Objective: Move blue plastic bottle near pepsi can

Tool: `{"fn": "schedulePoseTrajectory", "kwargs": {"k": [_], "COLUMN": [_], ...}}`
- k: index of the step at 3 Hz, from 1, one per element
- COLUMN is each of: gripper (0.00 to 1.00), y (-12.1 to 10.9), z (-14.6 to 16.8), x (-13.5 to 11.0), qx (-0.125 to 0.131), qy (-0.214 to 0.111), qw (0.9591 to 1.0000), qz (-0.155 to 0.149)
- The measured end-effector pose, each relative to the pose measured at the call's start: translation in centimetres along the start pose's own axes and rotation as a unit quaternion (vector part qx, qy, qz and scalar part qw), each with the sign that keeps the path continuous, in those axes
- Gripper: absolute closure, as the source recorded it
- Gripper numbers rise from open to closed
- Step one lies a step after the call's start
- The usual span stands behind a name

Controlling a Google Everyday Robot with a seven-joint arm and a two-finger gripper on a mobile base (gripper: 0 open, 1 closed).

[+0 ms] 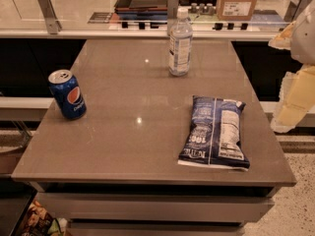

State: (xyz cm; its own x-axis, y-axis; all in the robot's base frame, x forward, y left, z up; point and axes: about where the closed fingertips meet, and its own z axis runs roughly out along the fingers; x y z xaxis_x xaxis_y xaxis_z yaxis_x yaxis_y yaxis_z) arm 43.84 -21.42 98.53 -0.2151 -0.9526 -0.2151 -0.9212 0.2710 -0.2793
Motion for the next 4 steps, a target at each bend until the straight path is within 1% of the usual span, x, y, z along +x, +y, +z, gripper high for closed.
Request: {"fn": "schedulePoseTrajectory", "kwargs": {"k": [1, 2, 3, 4], "gripper": [0.0, 0.0, 0.0, 0.0], "y": [0.0, -1.2, -2.9, -4.6], "z": [0.0, 0.2, 1.5, 2.8], "x": [0.0, -1.0, -2.6, -4.7], "qx": [0.0, 0.006, 0.007, 0.014], "qy": [0.0, -0.033, -0.092, -0.164], "qw": [1.0, 0.9994, 0.9952, 0.9838], "qz": [0.0, 0.006, 0.032, 0.07]}}
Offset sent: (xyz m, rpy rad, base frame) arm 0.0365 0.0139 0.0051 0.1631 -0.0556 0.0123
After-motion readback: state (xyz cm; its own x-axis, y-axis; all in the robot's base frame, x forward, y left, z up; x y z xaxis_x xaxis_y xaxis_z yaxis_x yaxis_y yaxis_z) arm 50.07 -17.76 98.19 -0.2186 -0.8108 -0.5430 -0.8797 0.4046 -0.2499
